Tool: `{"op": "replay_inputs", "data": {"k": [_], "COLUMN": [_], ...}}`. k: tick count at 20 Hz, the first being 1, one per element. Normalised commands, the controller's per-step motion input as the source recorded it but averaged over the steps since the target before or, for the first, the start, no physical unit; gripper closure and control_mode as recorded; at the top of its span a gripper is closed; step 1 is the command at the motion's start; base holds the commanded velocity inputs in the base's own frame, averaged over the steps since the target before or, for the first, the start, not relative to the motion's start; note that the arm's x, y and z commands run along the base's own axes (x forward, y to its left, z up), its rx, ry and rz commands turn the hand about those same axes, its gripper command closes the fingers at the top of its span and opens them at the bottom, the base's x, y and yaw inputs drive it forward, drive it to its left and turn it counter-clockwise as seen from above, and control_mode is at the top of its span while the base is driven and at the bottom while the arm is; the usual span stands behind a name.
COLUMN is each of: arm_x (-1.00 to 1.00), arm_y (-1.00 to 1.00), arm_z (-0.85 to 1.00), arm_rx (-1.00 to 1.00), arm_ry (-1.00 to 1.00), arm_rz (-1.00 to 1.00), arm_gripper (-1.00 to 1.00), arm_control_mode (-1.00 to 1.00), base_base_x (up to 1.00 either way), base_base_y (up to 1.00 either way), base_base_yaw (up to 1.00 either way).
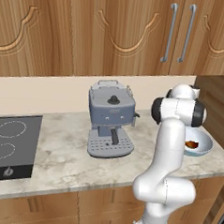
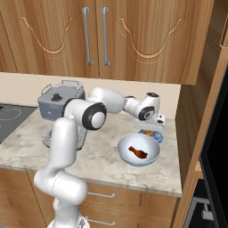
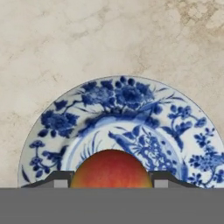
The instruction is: Remove the apple from the bowl and place it on the small plate. Then place the bowl with only the chicken drumstick in the microwave, close the door, and press the start button to microwave the chicken drumstick.
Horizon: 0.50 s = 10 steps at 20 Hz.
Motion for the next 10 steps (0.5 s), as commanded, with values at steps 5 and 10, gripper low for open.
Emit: {"op": "replay_inputs", "data": {"k": [5,10], "arm_x": [0.04,0.0], "arm_y": [0.0,0.0], "arm_z": [-0.22,-0.24], "arm_rx": [0.0,0.0], "arm_ry": [0.07,0.05], "arm_rz": [0.0,0.0], "arm_gripper": [1.0,1.0], "arm_control_mode": [-1.0,-1.0], "base_base_x": [0.0,0.0], "base_base_y": [0.0,0.0], "base_base_yaw": [0.0,0.0]}}
